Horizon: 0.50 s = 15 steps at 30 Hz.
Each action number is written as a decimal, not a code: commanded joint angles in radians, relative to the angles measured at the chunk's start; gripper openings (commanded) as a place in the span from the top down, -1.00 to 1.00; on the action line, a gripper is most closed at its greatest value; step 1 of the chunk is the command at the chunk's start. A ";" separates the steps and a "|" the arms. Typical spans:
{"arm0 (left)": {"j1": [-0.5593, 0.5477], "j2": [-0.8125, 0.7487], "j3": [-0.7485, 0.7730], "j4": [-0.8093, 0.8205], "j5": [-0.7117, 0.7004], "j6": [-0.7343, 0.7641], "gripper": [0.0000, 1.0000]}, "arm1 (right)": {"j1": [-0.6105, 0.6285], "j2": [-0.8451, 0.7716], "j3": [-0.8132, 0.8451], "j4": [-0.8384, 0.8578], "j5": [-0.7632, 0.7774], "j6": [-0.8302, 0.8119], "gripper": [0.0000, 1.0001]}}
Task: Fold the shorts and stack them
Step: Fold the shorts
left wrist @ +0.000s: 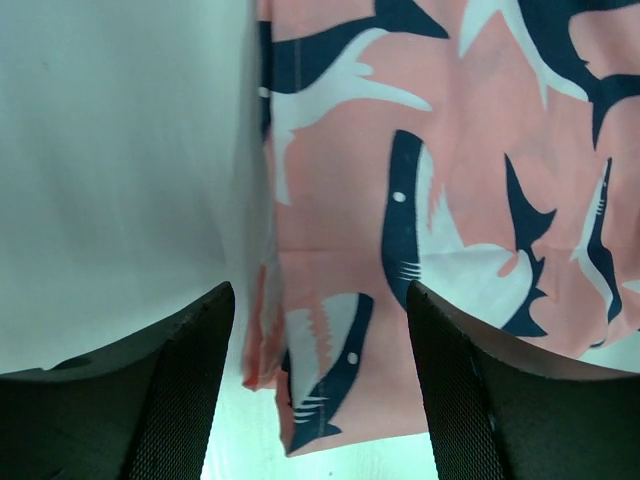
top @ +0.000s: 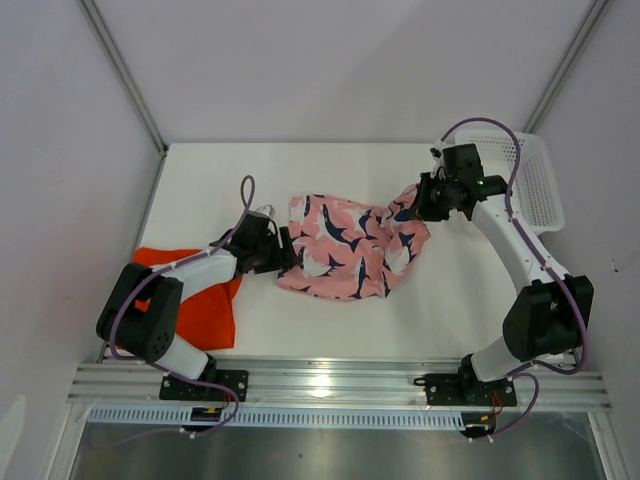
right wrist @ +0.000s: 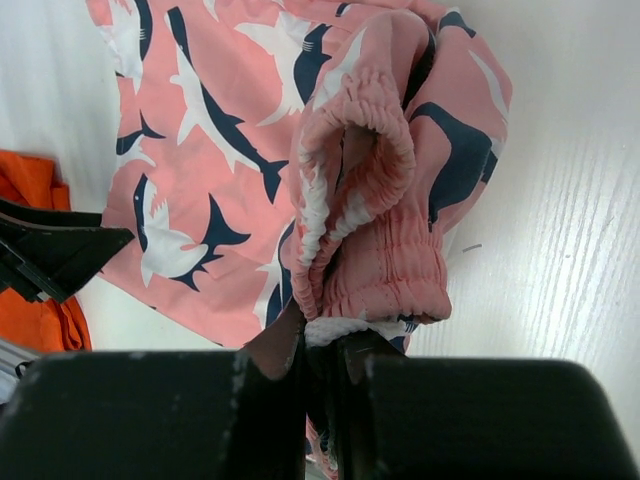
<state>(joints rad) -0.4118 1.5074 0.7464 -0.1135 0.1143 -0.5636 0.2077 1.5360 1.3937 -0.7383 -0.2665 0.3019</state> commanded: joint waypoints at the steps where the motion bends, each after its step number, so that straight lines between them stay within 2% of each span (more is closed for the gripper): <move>1: 0.033 -0.009 -0.012 0.043 0.018 0.027 -0.45 | 0.004 0.006 0.034 -0.010 0.013 -0.033 0.94; 3: 0.031 -0.001 -0.025 0.060 0.024 0.025 -0.43 | 0.004 0.012 0.041 -0.019 0.023 -0.041 0.95; 6: 0.031 0.034 -0.038 0.106 0.050 0.013 -0.23 | 0.005 0.018 0.051 -0.030 0.018 -0.046 0.94; 7: 0.031 0.043 -0.048 0.115 0.059 0.002 -0.08 | 0.009 0.021 0.056 -0.033 0.015 -0.047 0.94; 10: 0.021 0.068 -0.090 0.201 0.093 -0.025 0.18 | 0.027 0.039 0.094 -0.064 0.032 -0.050 0.94; 15: -0.031 0.062 -0.117 0.242 0.041 -0.062 0.40 | 0.070 0.079 0.183 -0.142 0.113 -0.043 0.94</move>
<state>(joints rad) -0.4065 1.5597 0.6586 0.0738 0.1677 -0.5964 0.2470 1.6001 1.4914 -0.8280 -0.2085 0.2714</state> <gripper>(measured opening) 0.320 0.089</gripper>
